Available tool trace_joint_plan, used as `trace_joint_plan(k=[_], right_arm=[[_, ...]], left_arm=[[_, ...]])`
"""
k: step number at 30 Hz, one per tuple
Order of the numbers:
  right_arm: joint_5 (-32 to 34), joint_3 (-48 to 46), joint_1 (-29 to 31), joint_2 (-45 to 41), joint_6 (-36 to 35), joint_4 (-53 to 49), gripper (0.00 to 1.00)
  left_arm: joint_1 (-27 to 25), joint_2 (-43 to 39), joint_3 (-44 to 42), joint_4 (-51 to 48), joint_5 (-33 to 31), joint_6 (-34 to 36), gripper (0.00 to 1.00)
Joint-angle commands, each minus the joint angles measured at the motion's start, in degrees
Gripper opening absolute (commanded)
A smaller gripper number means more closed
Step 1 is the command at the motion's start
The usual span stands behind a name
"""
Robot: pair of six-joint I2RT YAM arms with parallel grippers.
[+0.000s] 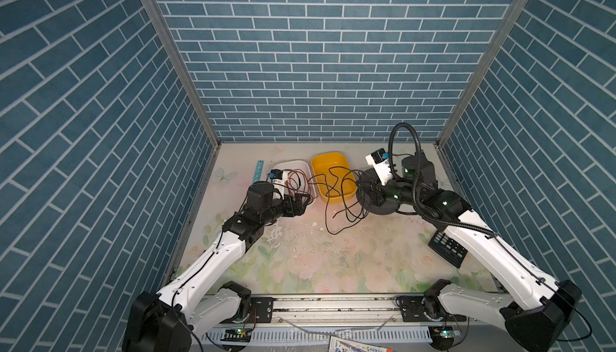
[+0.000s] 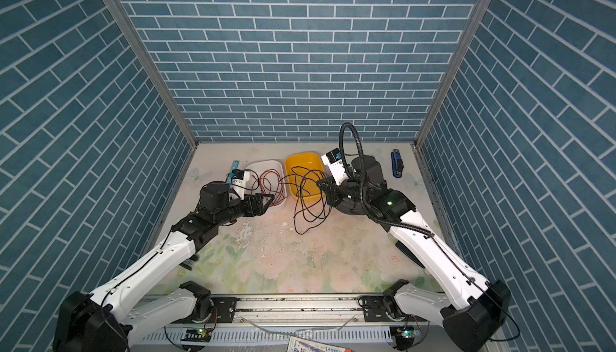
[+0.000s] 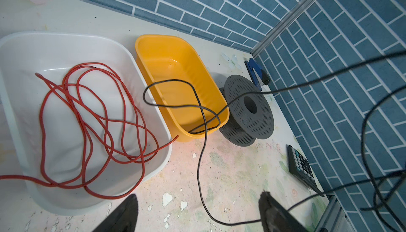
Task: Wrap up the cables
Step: 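Grasp the black cable with the right gripper and lift it out of the yellow tub, then lower the black cable onto the table between the grippers with the right gripper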
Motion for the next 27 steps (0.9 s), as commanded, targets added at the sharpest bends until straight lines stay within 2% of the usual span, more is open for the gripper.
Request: trace_joint_plan(k=[1,7,11,14,19,23,27], right_arm=[[-4.94,-4.87,0.22,-6.45,-2.65,1.29,0.00],[-4.08,-11.97,0.20,-15.03,-4.01,3.09,0.00],[0.79,-15.97,0.13,-18.73,-0.48,8.09,0.00],[3.27,-16.95,0.11,-19.21,0.81,8.32,0.00],[8.91,-17.46,-0.14,-18.78,3.24,6.87,0.00],[7.38,-18.61,-0.67,-17.10,4.82,7.37,0.00],[9.78,-19.70,-1.26,-15.79,5.96,7.57,0.00]], left_arm=[[-0.05,0.21,1.34,-1.29,-1.62,0.43,0.86],[-0.04,2.67,1.45,0.12,-1.26,-0.85,0.85],[-0.05,5.01,1.17,2.19,-0.41,-1.56,0.79],[-1.07,8.59,2.22,2.40,1.38,-0.44,0.70],[-5.26,16.03,6.69,-1.68,-0.70,2.25,0.70],[-7.08,19.47,7.40,0.60,-0.11,0.94,0.69],[-9.72,21.78,8.38,-0.05,-2.44,0.31,0.63]])
